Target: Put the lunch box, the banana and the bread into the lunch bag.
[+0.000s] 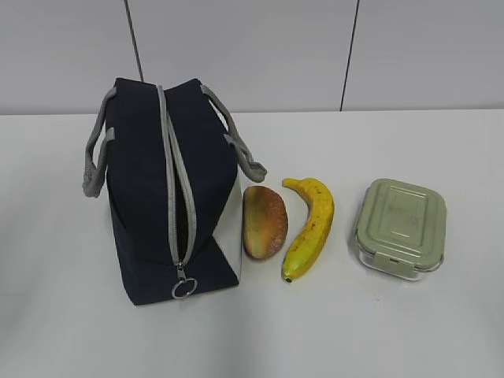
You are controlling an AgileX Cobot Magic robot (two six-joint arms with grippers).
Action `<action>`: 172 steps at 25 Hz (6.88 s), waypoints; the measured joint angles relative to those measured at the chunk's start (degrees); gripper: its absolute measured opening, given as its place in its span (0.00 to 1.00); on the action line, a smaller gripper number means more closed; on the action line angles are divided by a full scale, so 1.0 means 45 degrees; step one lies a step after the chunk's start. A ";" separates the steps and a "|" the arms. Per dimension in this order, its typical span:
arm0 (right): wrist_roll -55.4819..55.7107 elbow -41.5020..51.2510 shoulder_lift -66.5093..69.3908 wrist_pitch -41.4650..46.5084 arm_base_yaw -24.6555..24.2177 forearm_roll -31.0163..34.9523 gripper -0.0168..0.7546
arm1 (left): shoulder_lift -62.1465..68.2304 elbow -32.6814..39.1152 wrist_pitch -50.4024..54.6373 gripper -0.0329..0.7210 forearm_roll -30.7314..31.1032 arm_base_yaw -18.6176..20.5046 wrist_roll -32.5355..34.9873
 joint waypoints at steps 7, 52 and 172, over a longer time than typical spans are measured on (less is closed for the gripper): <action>0.0000 0.0000 0.0000 0.0000 0.0000 0.0000 0.63 | 0.3312 -0.1709 -0.0602 0.36 -0.1204 -0.0385 0.0000; 0.0000 0.0000 0.0000 0.0000 0.0000 0.0000 0.63 | 1.3394 -0.7743 -0.0148 0.06 -0.1948 -0.1916 0.0177; -1.1744 -0.4919 2.4817 -0.3328 -0.4369 1.5626 0.79 | 1.3653 -0.7758 -0.0536 0.04 -0.1917 -0.1916 0.2277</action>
